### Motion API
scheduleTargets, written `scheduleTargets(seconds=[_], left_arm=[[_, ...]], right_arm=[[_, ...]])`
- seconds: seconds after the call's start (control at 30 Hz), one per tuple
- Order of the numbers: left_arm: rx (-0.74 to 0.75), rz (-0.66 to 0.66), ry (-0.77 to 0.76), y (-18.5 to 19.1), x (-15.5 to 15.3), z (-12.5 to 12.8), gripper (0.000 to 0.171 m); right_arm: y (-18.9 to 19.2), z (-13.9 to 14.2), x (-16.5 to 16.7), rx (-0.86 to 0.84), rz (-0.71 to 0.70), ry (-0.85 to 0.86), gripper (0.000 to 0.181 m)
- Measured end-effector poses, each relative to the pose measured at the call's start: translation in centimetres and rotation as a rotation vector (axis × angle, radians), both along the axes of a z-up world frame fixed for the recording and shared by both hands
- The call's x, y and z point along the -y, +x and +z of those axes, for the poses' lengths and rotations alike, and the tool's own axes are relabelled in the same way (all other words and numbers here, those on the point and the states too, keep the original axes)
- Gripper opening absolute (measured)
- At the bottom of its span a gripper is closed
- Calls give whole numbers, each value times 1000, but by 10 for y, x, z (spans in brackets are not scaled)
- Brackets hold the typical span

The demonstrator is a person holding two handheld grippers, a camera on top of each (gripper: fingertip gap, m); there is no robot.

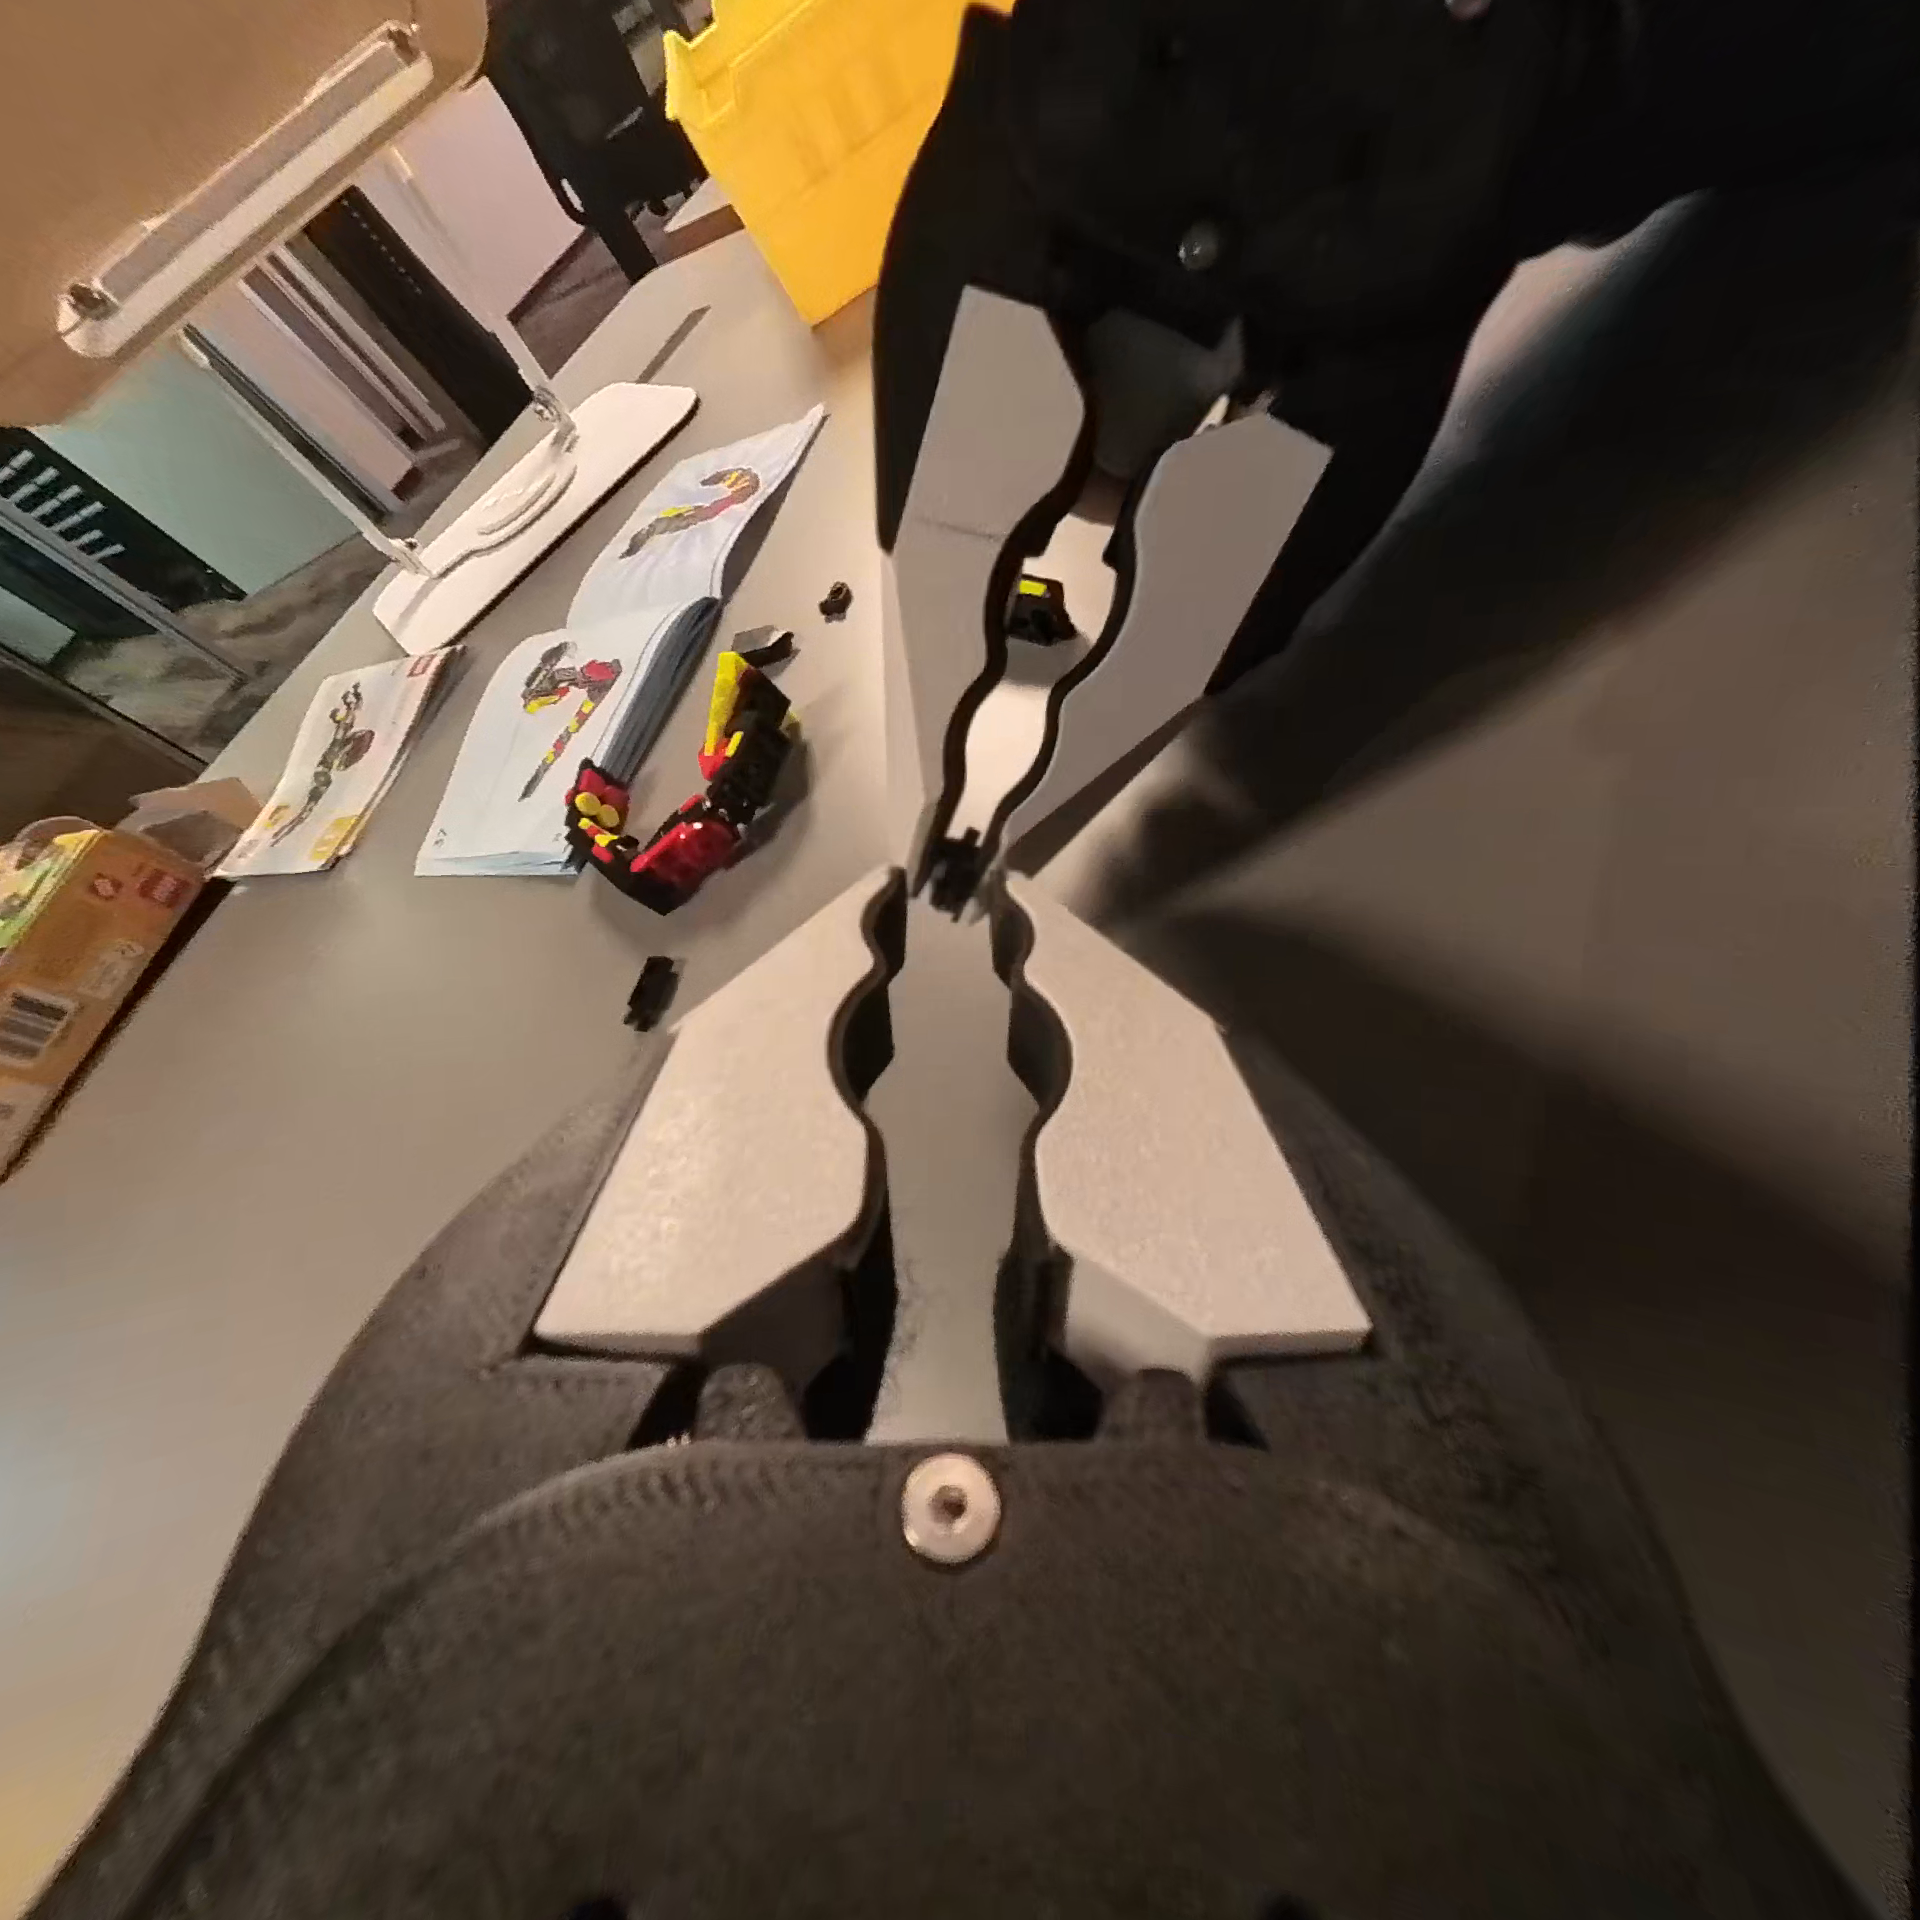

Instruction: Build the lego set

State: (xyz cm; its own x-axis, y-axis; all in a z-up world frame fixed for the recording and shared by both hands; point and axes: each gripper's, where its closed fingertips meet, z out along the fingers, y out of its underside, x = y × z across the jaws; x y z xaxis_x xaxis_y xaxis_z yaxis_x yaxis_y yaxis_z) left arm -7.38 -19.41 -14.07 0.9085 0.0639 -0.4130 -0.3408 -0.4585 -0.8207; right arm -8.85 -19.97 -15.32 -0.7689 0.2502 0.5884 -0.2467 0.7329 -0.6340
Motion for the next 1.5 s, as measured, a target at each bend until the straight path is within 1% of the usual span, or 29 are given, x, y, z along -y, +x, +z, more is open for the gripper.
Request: scheduleTargets(seconds=[0.13, 0.3, 0.43, 0.6, 0.7, 0.8, 0.83, 0.87, 0.93, 1.0, 1.07, 1.1, 1.17, 1.2, 1.27, 1.43, 1.5], left_arm=[[-95, -6, -49, -1, 0, -7, 11], [-315, 7, -107, -3, 1, -9, 5], [-505, 11, -127, -3, -1, -6, 11], [-648, -1, -188, -5, -2, -12, 10], [-762, 7, -206, -7, -2, -10, 5], [-810, 34, -215, -11, -3, -11, 7], [-787, 51, -211, -13, -1, -12, 7], [-732, 80, -200, -16, 1, -11, 0], [-560, 154, -127, -24, 4, -4, 0], [-304, 182, 5, -24, 3, 8, 3], [1, 151, 158, -18, -1, 21, 13], [126, 148, 231, -19, -2, 29, 18], [325, 129, 355, -19, -4, 42, 22], [390, 120, 388, -19, -5, 44, 23], [441, 139, 385, -23, -6, 42, 23], [416, 101, 361, -14, -14, 41, 12], [407, 125, 362, -16, -15, 40, 7]], right_arm=[[2, 0, 2, 86, 12, -31, 6], [5, -3, 2, 130, 10, -16, 7], [4, -2, 0, 124, -14, 1, 7], [5, -5, -3, 83, -18, 65, 6], [8, -4, -1, 98, -12, 60, 7], [4, -5, -3, 66, -30, 74, 6], [2, -4, -4, 32, -39, 79, 6], [-4, 0, -6, -34, -56, 78, 6], [-15, 10, -11, -181, -95, 66, 6], [-21, 24, -13, -319, -110, -7, 6], [-26, 36, -18, -485, -130, -44, 6], [-26, 37, -19, -553, -118, -35, 7], [-25, 38, -18, -638, -101, -27, 7], [-23, 40, -17, -672, -97, -30, 6], [-21, 49, -15, -740, -104, -48, 6], [-19, 52, -14, -800, -103, -37, 6], [-19, 52, -14, -806, -105, -35, 6]])
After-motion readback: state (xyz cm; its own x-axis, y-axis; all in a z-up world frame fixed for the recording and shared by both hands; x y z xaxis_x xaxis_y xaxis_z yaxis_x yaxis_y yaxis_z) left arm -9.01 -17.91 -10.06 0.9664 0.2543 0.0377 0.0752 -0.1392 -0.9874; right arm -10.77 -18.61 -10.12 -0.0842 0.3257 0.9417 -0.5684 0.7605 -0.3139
